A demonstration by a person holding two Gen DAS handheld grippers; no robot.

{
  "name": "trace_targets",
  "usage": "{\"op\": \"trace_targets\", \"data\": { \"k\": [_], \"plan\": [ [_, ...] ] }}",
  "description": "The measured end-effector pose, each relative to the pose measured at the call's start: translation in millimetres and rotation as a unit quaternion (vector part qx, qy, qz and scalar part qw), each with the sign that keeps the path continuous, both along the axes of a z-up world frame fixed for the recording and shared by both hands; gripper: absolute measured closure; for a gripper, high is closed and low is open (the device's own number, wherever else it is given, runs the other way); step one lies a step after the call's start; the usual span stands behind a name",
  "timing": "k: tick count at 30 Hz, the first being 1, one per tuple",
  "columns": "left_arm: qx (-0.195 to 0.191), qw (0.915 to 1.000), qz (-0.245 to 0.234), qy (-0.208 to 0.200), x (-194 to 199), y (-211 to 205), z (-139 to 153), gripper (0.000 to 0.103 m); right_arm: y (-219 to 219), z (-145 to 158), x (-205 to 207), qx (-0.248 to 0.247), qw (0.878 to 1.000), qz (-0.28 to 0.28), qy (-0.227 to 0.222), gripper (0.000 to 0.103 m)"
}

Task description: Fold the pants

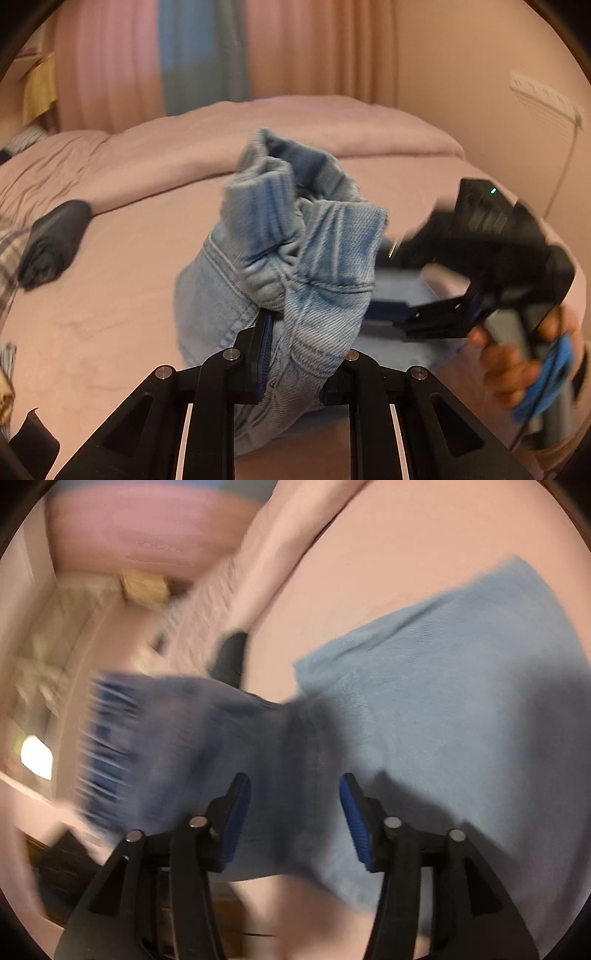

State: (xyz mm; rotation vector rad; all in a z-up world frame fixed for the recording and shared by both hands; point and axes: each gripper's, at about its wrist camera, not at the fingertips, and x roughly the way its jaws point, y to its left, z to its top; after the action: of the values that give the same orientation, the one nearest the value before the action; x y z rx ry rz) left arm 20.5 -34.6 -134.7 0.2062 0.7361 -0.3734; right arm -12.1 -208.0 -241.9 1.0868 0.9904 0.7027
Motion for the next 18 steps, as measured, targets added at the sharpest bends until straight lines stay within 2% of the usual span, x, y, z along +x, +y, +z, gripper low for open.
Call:
{"op": "trace_targets", "data": {
  "k": [1,4,6,8,9,11,14,16,18],
  "plan": [
    [0.009,0.9999,-0.011,0.003,0.2,-7.9,-5.4,0.086,-13.3,-7.3,-8.0,0.057,0.998,-0.020,0.010,0.046],
    [0.038,0.9988,-0.028,0.015,3.3,-25.7,-21.6,0.084,-26.3,-26.7,-22.1,0.144,0.987,-0.056,0.046,0.036],
    [0.044,0.9973,-0.042,0.042,7.0,-32.0,-33.2,0.081,-27.2,-28.2,-20.5,0.194,0.977,-0.067,0.055,0.032],
    [0.061,0.9959,-0.050,0.045,4.9,-36.9,-40.3,0.080,-31.8,-28.8,-30.8,0.226,0.968,-0.088,0.059,0.031],
    [0.074,0.9952,-0.054,0.036,3.1,-39.0,-41.2,0.080,-40.1,-25.4,-37.7,0.225,0.968,-0.095,0.062,0.023],
    [0.075,0.9948,-0.057,0.037,2.9,-38.1,-39.7,0.079,-34.8,-16.6,-38.7,0.196,0.975,-0.083,0.068,0.023],
    [0.053,0.9957,-0.061,0.045,5.2,-26.2,-31.0,0.079,-33.5,0.7,-32.7,0.114,0.989,-0.054,0.084,0.023],
    [0.041,0.9958,-0.062,0.054,4.5,-18.5,-28.1,0.078,-21.1,8.4,-19.7,0.056,0.993,-0.029,0.102,0.023],
    [0.024,0.9960,-0.067,0.055,-1.5,-9.0,-23.6,0.077,-6.6,14.4,0.2,0.017,0.994,-0.029,0.108,0.021]
  ]
}}
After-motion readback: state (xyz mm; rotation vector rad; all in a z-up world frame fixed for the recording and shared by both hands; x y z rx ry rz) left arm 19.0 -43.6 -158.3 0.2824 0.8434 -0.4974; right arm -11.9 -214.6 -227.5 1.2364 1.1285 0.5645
